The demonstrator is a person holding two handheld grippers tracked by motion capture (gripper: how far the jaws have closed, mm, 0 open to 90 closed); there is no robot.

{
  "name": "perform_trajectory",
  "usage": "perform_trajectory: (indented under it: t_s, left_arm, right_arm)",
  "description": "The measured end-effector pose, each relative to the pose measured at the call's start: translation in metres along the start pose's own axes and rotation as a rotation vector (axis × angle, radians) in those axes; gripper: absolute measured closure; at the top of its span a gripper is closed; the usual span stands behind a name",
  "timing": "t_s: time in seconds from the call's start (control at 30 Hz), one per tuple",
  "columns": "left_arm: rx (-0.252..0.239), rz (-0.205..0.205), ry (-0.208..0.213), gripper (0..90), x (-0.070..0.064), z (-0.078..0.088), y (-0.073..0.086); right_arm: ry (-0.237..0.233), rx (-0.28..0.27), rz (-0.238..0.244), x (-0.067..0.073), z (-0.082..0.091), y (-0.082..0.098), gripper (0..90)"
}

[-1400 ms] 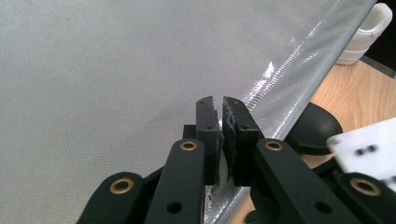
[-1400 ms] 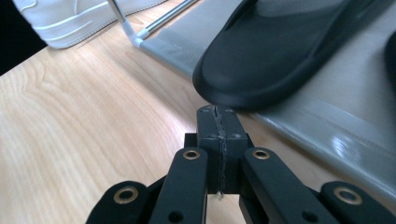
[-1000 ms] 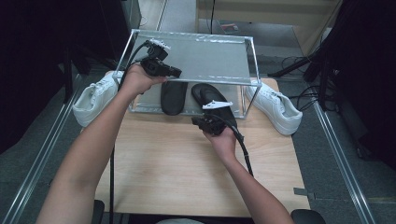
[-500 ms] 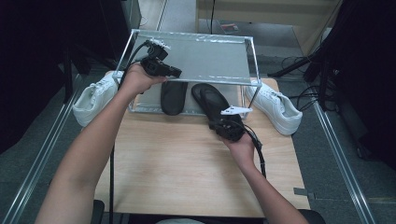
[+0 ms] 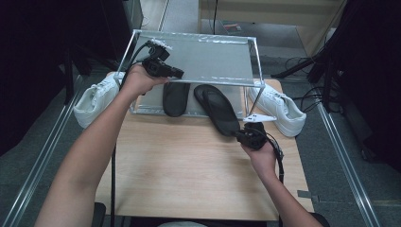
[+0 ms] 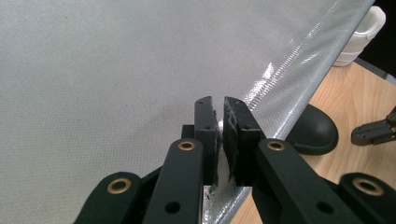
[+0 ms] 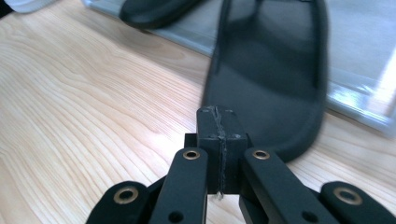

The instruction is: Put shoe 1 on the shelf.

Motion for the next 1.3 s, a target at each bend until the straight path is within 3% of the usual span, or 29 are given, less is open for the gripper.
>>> perform_trajectory:
  t_s: [0.27,0.47,0.87,1.3]
  left_arm:
    - [-0.001,0.002,-0.001,84.2,0.000,0.000,0.000]
    - [-0.005,0.005,-0.001,84.3,0.000,0.000,0.001]
    - [-0.019,0.013,0.003,84.2,0.001,0.000,0.002]
    - [-0.019,0.017,0.008,84.0,0.002,0.000,0.003]
  right_arm:
    - [0.038,0.032,-0.019,-0.017,0.010,0.017,90.0]
    - [0.059,0.066,-0.017,-0.024,0.007,0.025,90.0]
    - [0.088,0.070,-0.027,-0.030,-0.010,0.020,90.0]
    - [0.081,0.045,-0.036,-0.032,-0.029,0.006,90.0]
Point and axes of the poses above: each handheld gripper's, and its own axes: z roughly backward along the jaws, y roughly out of its underside, x roughly to its left, the point moved 1 cm from there along -z, roughly forward along the jaws, and after that the axes turned 2 degrees about -y, right-handed, at the moved point
